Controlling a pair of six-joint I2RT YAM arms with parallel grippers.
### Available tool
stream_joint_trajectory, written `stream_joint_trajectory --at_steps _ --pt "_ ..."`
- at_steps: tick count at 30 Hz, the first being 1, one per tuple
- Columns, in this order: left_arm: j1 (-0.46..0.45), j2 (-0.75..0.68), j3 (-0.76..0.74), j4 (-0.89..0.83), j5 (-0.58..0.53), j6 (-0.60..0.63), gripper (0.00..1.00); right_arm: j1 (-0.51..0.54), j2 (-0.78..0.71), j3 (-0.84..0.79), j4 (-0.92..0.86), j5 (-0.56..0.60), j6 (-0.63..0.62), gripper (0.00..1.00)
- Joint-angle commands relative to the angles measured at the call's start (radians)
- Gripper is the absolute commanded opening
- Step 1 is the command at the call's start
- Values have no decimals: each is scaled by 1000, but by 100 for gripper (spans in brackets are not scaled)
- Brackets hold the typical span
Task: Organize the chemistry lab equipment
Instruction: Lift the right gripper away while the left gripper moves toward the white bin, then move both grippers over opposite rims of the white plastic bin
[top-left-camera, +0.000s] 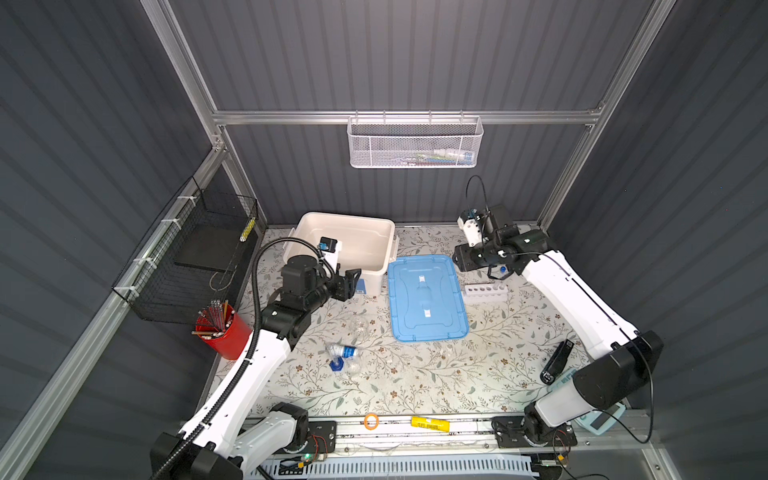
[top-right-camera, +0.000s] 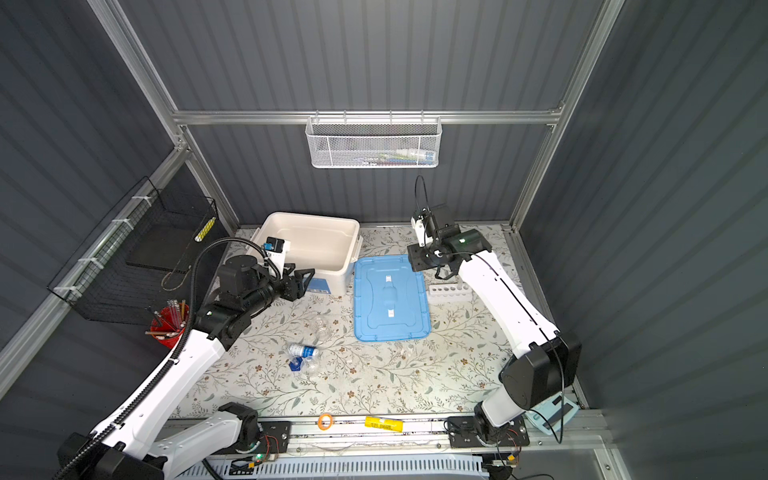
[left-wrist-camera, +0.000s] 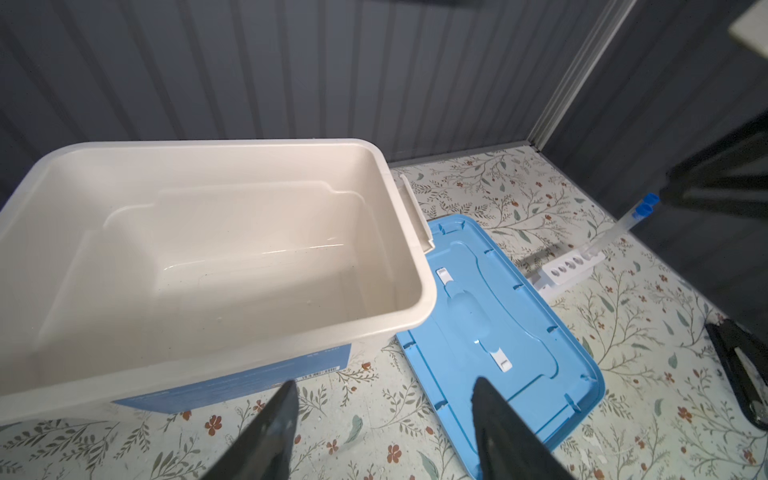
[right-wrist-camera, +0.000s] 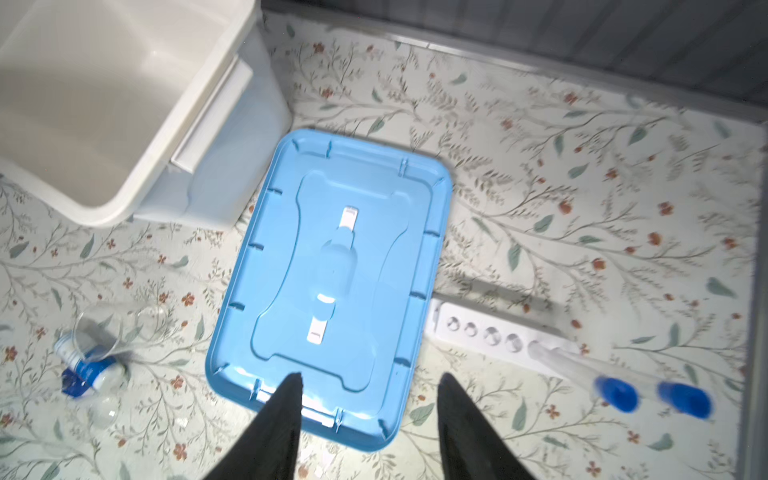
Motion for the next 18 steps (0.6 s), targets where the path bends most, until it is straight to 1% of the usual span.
stream_joint_trajectory --at_steps 1,5,7,10,14,18 --pt "40 4 22 2 98 -59 67 16 -15 -82 43 -46 62 54" --pt "81 18 27 -1 117 -86 67 33 12 -164 85 -98 98 54" --pt "105 26 33 -8 125 -100 67 37 29 -200 113 -106 116 54" --pt "140 42 50 -33 120 -116 67 38 64 -210 141 -118 132 54" --pt "203 80 92 -87 119 -136 67 38 104 -147 174 -160 161 56" --pt "260 130 144 -132 124 -161 67 48 145 -50 202 -189 220 65"
